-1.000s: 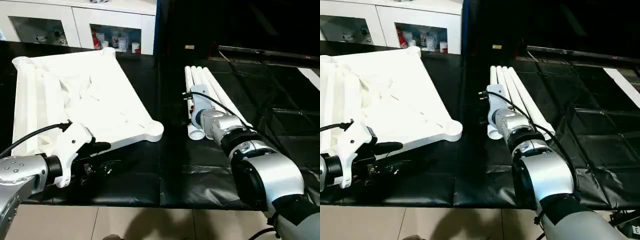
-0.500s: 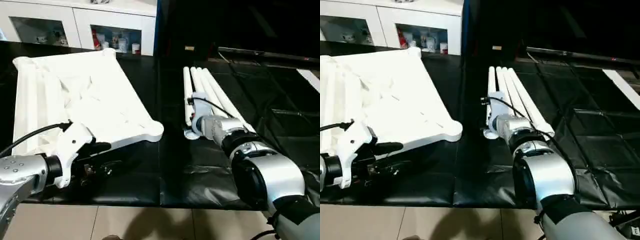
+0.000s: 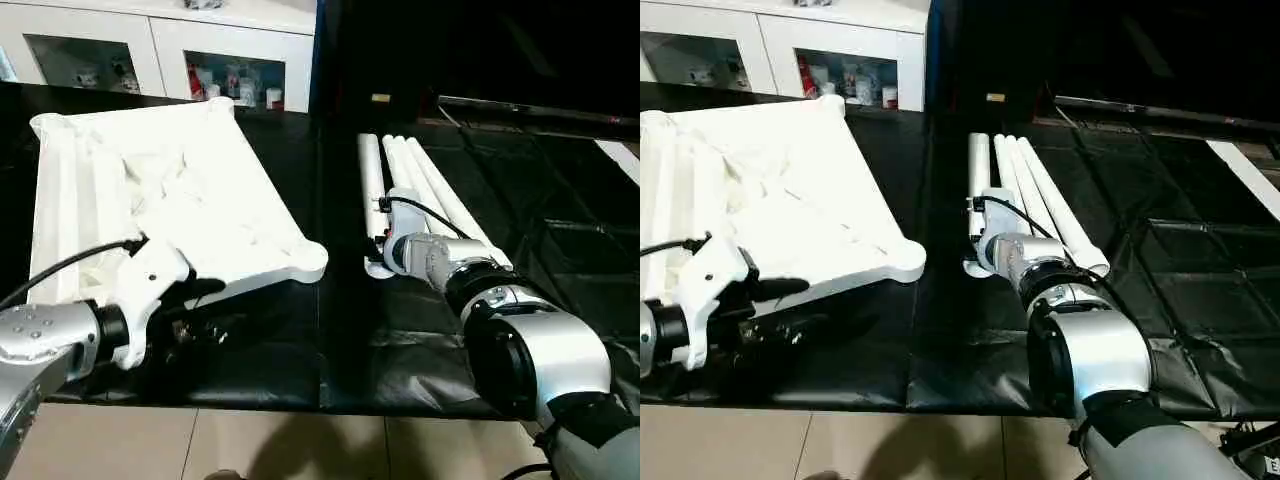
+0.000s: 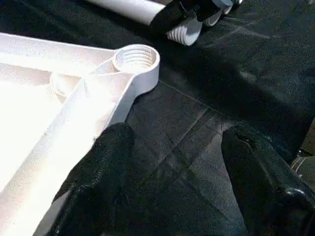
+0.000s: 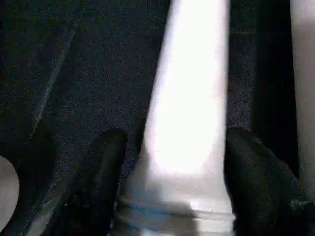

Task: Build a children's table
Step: Pick table leg

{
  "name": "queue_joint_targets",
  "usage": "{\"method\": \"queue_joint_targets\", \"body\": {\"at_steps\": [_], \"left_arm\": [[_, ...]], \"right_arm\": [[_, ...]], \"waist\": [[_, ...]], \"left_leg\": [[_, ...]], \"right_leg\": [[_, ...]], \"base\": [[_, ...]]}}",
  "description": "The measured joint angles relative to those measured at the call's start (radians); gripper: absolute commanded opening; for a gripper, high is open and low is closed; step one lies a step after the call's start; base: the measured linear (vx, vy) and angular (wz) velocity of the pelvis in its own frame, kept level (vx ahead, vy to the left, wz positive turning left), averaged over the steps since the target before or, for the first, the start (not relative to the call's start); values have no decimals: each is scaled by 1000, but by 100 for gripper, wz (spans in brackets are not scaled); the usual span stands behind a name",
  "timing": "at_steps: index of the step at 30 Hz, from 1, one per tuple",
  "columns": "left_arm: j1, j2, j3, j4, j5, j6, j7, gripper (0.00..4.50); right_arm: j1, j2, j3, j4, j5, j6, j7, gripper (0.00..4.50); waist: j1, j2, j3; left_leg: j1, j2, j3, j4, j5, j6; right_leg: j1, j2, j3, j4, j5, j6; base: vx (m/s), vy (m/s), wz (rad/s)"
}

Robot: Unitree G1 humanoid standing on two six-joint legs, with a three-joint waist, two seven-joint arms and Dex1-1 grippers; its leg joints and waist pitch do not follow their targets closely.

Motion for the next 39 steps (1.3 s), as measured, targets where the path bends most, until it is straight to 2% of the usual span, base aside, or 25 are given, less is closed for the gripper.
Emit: {"method": "queue_joint_targets", "body": {"at_steps": [4,10,16,17,19,23,25,26,28,29,34,35,39], "left_arm": [[-17,-13,-12,16,0,-5,8,326],[-56,-50,-40,54,3,-31,31,326],[-122,-121,-82,127,12,-57,62,326],[-136,-134,-88,141,13,-66,68,326],[-165,-162,-96,169,18,-82,81,326],[-225,-220,-103,241,30,-126,116,326],[-239,-237,-107,260,33,-137,127,326],[-258,-261,-112,291,41,-147,138,326],[-297,-288,-127,343,56,-159,160,326],[-306,-290,-135,354,62,-169,161,326],[-306,-288,-170,370,83,-195,155,326],[-303,-281,-176,370,87,-196,152,326],[-271,-258,-179,370,107,-201,145,326]], "right_arm": [[0,-4,-12,0,4,-2,-6,264],[-5,-10,-40,0,14,-17,-20,251],[-12,-33,-78,-1,41,-73,-12,210],[-17,-36,-83,-2,45,-85,-7,187],[-23,-47,-98,-12,54,-102,2,175],[-24,-67,-134,-31,90,-119,21,135],[-24,-70,-145,-37,101,-124,35,135],[-24,-79,-147,-40,106,-124,54,112],[-25,-84,-140,-50,104,-126,89,103],[-25,-85,-126,-50,95,-130,95,103],[-25,-91,-75,-50,44,-154,122,103],[-25,-91,-70,-50,38,-155,124,129],[-25,-91,-51,-48,16,-162,120,152]], "waist": [[10,0,0],[14,0,0],[14,4,3],[13,5,3],[13,6,3],[12,17,6],[11,21,7],[10,30,7],[10,42,7],[11,44,7],[6,47,7],[6,47,7],[10,47,7]], "left_leg": [[0,0,0,0,0,-1],[1,0,0,1,1,-1],[0,1,-1,3,1,-1],[0,1,-1,3,1,-1],[0,1,-1,4,1,-1],[-2,1,-1,6,1,-1],[-2,1,-2,6,1,-1],[-2,1,-2,7,0,0],[-3,1,-1,8,0,0],[-3,2,-2,8,0,0],[-3,3,-2,7,0,0],[-3,3,-2,7,0,0],[-3,3,-2,7,0,0]], "right_leg": [[0,0,0,1,-1,-1],[0,0,0,4,-1,-1],[0,0,-1,5,0,-2],[0,0,-1,5,0,-2],[0,0,-1,5,0,-2],[0,0,-1,5,0,-2],[0,0,-2,5,-1,-2],[0,0,-2,5,-1,-2],[0,0,-2,5,-1,-2],[0,0,-2,5,-1,-3],[-1,1,-3,5,-2,-4],[-1,1,-3,5,-2,-4],[-1,0,-3,5,-2,-4]], "base": [[0,0,0],[0,0,0],[0,0,0],[0,0,0],[0,0,0],[0,0,0],[0,0,0],[0,0,0],[0,0,0],[0,0,0],[0,0,0],[0,0,0],[0,0,0]]}}
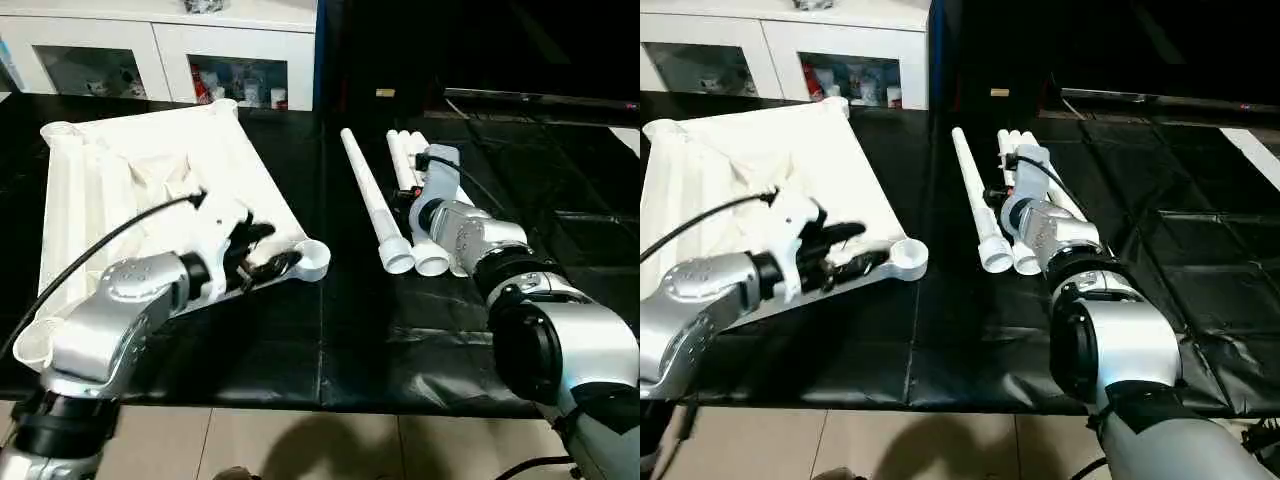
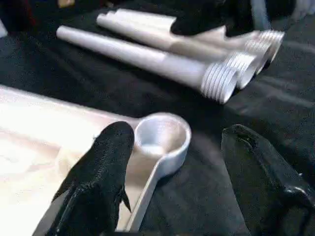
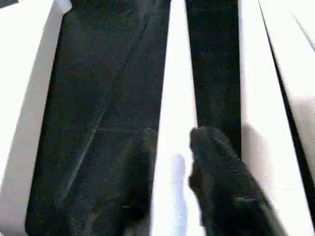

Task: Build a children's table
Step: Pick table leg

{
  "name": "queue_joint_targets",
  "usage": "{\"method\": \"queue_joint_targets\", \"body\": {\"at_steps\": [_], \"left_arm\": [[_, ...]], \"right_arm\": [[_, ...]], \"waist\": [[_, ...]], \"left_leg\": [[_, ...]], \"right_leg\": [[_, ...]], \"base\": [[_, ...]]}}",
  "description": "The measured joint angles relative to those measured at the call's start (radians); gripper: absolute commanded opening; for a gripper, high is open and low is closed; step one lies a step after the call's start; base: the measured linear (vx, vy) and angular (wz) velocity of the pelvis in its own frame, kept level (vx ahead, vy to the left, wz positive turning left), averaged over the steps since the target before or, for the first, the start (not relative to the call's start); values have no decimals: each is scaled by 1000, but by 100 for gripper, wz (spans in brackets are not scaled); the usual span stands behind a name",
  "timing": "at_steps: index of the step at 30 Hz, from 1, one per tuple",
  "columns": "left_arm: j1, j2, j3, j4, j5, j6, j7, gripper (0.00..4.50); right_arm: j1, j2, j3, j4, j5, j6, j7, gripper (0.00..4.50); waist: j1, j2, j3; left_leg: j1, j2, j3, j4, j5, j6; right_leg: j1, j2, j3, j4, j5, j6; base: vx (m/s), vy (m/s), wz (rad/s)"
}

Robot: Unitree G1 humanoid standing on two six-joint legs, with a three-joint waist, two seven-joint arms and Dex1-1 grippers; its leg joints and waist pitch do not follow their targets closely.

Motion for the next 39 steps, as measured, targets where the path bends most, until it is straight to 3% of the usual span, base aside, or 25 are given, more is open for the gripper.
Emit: {"method": "queue_joint_targets", "body": {"at_steps": [7,21,38,39], "left_arm": [[81,68,12,-49,11,-8,-9,326],[261,189,158,-281,-63,126,-34,326],[321,230,205,-393,-125,212,-46,326],[325,233,210,-401,-129,218,-45,326]], "right_arm": [[0,14,26,12,-43,-20,-65,220],[-1,53,33,23,-66,-36,-128,341],[-1,68,44,44,-88,12,-162,347],[-1,68,44,44,-88,19,-161,347]], "waist": [[2,-1,0],[12,-3,0],[11,-7,5],[9,-11,7]], "left_leg": [[-1,0,0,0,0,0],[-1,0,0,0,0,0],[-1,-1,0,-2,0,0],[-1,-1,0,-3,0,0]], "right_leg": [[0,0,0,0,0,0],[0,0,0,0,0,0],[-2,0,0,0,-2,2],[-2,0,1,0,-2,2]], "base": [[0,0,0],[0,0,0],[0,0,0],[0,0,0]]}}
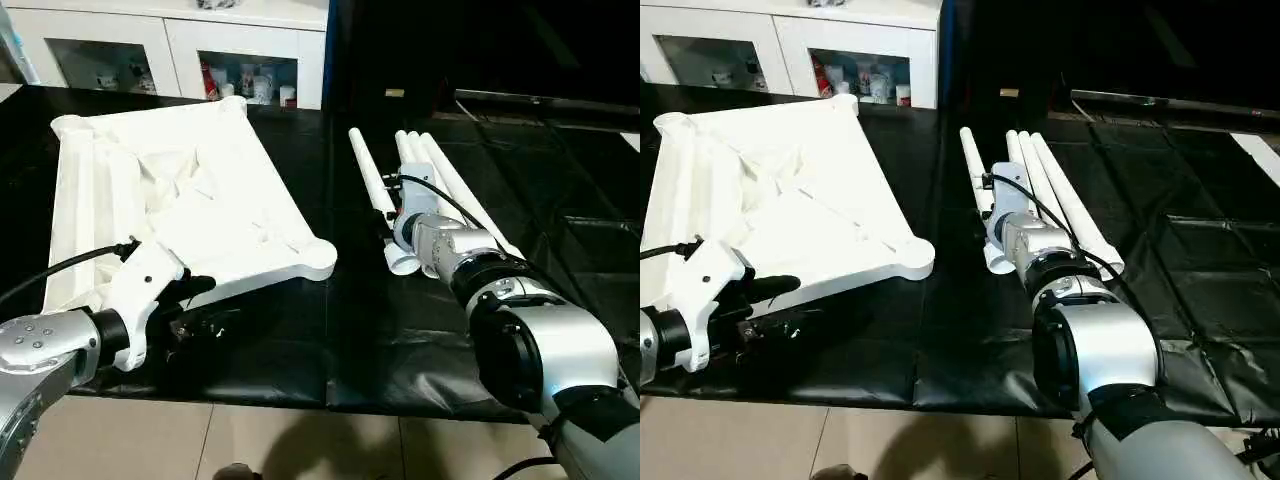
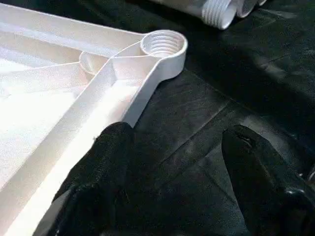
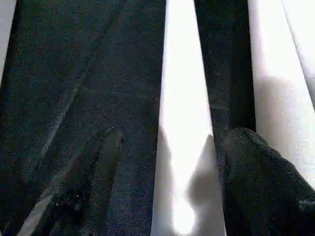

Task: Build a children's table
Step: Pick table leg

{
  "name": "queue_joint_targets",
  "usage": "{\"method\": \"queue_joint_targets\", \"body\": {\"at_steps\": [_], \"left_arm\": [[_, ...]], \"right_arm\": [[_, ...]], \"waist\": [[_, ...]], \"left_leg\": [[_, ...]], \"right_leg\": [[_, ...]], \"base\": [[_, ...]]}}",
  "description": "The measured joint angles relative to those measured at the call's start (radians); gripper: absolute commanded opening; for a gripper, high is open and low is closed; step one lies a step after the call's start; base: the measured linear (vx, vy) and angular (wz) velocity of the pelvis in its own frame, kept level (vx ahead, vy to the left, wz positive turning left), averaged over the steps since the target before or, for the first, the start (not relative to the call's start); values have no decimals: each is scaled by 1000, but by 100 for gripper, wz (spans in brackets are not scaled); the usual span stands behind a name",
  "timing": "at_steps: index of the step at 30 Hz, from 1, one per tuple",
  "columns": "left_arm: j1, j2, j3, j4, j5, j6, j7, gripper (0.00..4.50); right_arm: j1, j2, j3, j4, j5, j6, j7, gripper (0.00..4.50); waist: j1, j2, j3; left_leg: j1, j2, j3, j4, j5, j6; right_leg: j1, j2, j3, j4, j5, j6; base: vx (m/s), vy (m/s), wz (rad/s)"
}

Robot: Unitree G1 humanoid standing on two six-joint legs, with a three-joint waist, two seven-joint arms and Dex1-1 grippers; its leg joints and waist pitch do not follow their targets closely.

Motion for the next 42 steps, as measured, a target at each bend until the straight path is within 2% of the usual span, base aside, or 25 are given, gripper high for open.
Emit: {"method": "queue_joint_targets", "body": {"at_steps": [3,8,10,13,18,19,26,31,34,38,42], "left_arm": [[33,5,14,-27,-13,23,5,326],[35,6,20,-40,-19,35,6,326],[36,6,20,-40,-20,38,7,326],[36,7,20,-45,-23,48,13,326],[36,10,20,-50,-38,53,16,326],[36,10,20,-50,-38,54,16,326],[36,10,20,-50,-41,54,16,326],[35,14,19,-50,-48,54,17,326],[27,13,19,-48,-48,53,19,326],[-21,-11,19,-33,-46,43,42,326],[-71,-54,5,22,-38,16,66,326]], "right_arm": [[0,0,-3,5,2,62,11,347],[-12,-1,-23,4,8,131,15,347],[-14,-1,-33,4,23,144,12,314],[-15,-2,-44,4,33,152,10,301],[-17,-8,-63,3,44,180,17,257],[-17,-10,-64,3,45,187,19,237],[-16,-15,-71,-1,45,215,20,195],[-10,-17,-85,-3,53,219,18,188],[-7,-17,-115,-2,76,217,12,187],[-7,-14,-159,9,114,198,3,187],[-13,-13,-198,14,148,144,16,187]], "waist": [[-6,-11,7],[-7,-18,7],[-6,-21,7],[-6,-23,7],[-6,-26,6],[-6,-26,6],[-6,-32,4],[-5,-36,1],[-5,-38,0],[-3,-39,-1],[-3,-38,0]], "left_leg": [[-1,0,0,-2,0,0],[0,0,0,-2,0,0],[0,0,0,-3,0,0],[0,0,0,-3,0,0],[0,0,0,-4,0,0],[0,0,0,-4,0,0],[1,0,0,-4,0,0],[1,0,0,-4,0,0],[2,0,0,-4,0,-1],[2,0,0,-4,1,-1],[0,0,0,-4,2,-3]], "right_leg": [[-2,0,0,0,0,0],[-2,0,0,0,-1,0],[-2,0,0,0,-1,0],[-2,0,0,0,-1,0],[-2,0,0,0,-2,0],[-2,0,0,0,-2,0],[-1,0,0,0,-3,0],[-1,0,0,0,-3,0],[0,0,0,0,-3,0],[1,0,0,1,-3,-1],[-1,0,0,1,-3,-1]], "base": [[0,0,0],[0,0,0],[0,0,0],[0,0,0],[0,0,0],[0,0,0],[0,0,0],[0,0,0],[0,0,0],[0,0,0],[0,0,0]]}}
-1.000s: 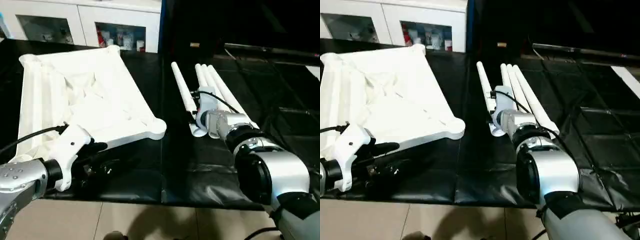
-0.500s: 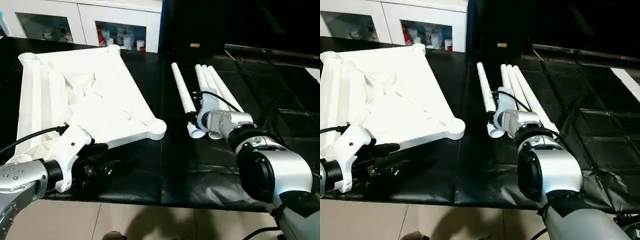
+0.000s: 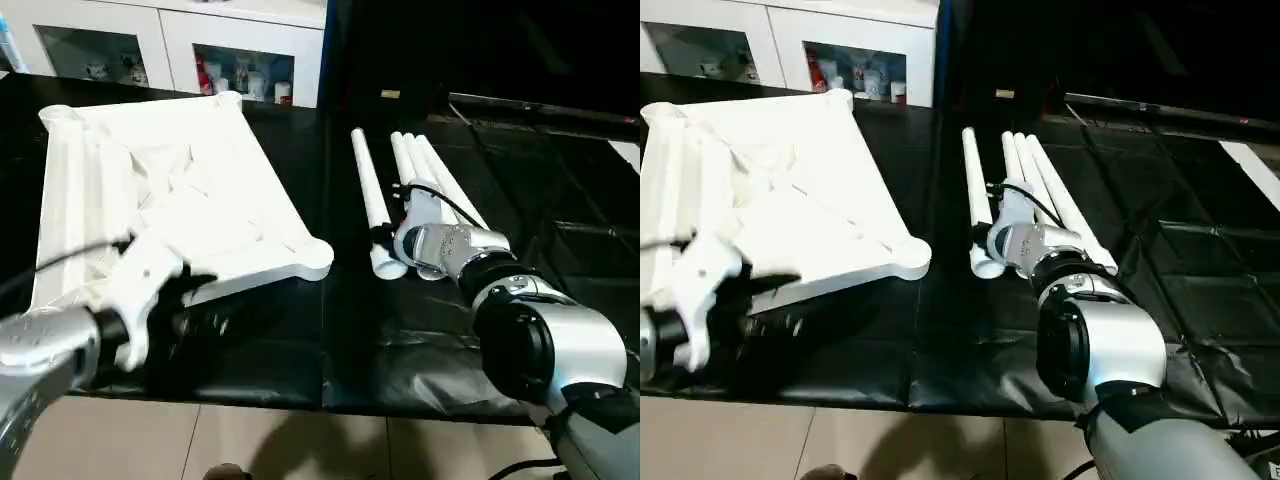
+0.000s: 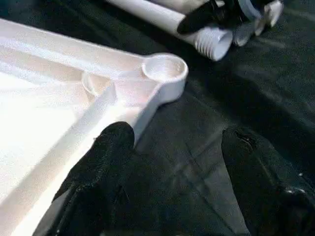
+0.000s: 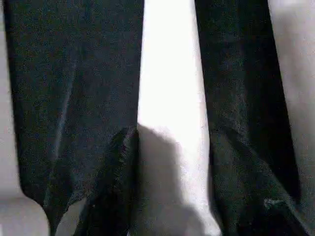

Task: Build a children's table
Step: Pick table leg

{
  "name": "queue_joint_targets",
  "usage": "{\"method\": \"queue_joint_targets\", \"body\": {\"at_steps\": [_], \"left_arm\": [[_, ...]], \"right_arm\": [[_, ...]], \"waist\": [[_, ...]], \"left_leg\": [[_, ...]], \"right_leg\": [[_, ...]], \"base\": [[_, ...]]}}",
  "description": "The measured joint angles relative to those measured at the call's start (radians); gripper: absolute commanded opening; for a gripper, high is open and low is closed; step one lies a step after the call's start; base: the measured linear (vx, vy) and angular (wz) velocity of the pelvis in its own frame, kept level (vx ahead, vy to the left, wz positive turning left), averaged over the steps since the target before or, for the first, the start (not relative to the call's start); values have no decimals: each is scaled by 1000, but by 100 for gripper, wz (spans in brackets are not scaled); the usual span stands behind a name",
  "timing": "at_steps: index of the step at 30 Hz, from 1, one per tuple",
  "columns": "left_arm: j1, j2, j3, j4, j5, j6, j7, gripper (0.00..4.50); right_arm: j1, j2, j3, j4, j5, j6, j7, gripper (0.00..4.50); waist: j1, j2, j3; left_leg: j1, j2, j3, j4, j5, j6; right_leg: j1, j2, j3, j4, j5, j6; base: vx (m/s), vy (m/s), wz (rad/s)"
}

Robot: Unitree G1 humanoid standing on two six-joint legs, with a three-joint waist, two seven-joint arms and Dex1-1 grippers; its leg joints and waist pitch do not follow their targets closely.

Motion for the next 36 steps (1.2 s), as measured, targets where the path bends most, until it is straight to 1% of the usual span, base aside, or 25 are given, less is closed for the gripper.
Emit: {"method": "queue_joint_targets", "body": {"at_steps": [2,5,8,9,11,12,13,15,17,18,20,22,25,26,27,31,33,36], "left_arm": [[-28,-25,-26,35,12,-20,14,326],[-68,-65,-49,74,27,-47,33,326],[-110,-117,-68,123,41,-89,58,326],[-130,-143,-72,150,47,-105,69,326],[-172,-192,-84,213,64,-132,101,326],[-186,-209,-90,232,68,-142,113,326],[-219,-259,-93,270,71,-155,138,326],[-263,-320,-98,309,71,-172,170,326],[-319,-374,-96,354,60,-188,200,353],[-351,-404,-83,380,53,-190,215,359],[-422,-451,-47,438,17,-193,238,363],[-497,-488,-7,493,-11,-204,258,394],[-546,-520,17,530,-51,-207,260,398],[-558,-533,28,547,-69,-201,262,398],[-581,-560,48,573,-100,-189,265,431],[-689,-631,110,633,-196,-164,281,444],[-704,-654,125,647,-225,-160,281,450],[-718,-685,142,686,-274,-144,278,450]], "right_arm": [[-21,2,-1,-2,7,-46,36,187],[-52,1,2,-21,6,-93,76,187],[-62,-2,1,-46,11,-122,114,187],[-62,-6,-2,-49,18,-130,124,187],[-62,-10,-21,-57,44,-139,156,187],[-61,-10,-23,-59,54,-147,171,187],[-49,-15,-39,-79,78,-155,220,187],[-39,-9,-50,-119,110,-163,292,187],[-14,-8,-59,-178,145,-161,377,187],[10,-9,-61,-220,168,-148,425,186],[69,-4,-62,-319,220,-93,520,186],[134,7,-61,-411,272,-29,597,186],[199,11,-55,-518,323,50,654,186],[218,11,-47,-565,340,74,663,186],[257,9,-38,-643,370,112,678,186],[379,17,5,-892,478,251,724,186],[421,21,23,-969,516,302,744,186],[474,23,33,-1077,566,369,756,186]], "waist": [[-1,0,0],[-2,1,0],[-2,1,0],[1,3,1],[3,6,2],[2,7,2],[3,10,3],[2,16,5],[1,18,4],[1,19,4],[2,22,4],[3,23,4],[0,25,4],[2,26,4],[6,26,4],[21,27,4],[23,28,3],[25,28,3]], "left_leg": [[-1,0,0,0,0,0],[-1,0,0,0,0,0],[-1,0,0,0,0,0],[-1,0,0,0,0,0],[-2,0,0,2,0,0],[-2,0,0,2,0,0],[-2,0,0,3,0,1],[-3,1,0,5,-1,1],[-3,1,-1,4,-1,2],[-3,1,-1,4,0,2],[-3,1,-1,4,1,5],[-3,1,-1,4,3,9],[-2,1,0,4,3,9],[-2,1,-1,4,3,9],[-3,2,-1,4,3,9],[-1,1,-1,4,3,9],[1,1,0,4,3,9],[1,1,-1,4,3,9]], "right_leg": [[-1,0,0,0,0,0],[-1,0,0,0,0,0],[-1,0,0,0,0,-1],[-1,0,0,0,0,-1],[0,0,0,0,1,-1],[0,0,0,0,1,-2],[0,0,-1,0,1,-2],[0,0,-1,0,2,-2],[1,0,-2,0,2,-2],[1,0,-2,0,2,-2],[1,0,-2,0,2,-2],[1,0,-2,0,2,-3],[1,0,-2,-1,3,-4],[1,0,-3,-1,3,-4],[1,0,-3,-1,3,-4],[4,-1,-3,-2,3,-4],[5,-1,-3,-2,3,-4],[5,-1,-3,-2,3,-3]], "base": [[0,0,0],[0,0,0],[0,0,0],[0,0,0],[0,0,0],[0,0,0],[0,0,0],[0,0,0],[0,0,0],[0,0,0],[0,0,0],[0,0,0],[0,0,0],[0,0,0],[0,0,0],[0,0,0],[0,0,0],[0,0,0]]}}
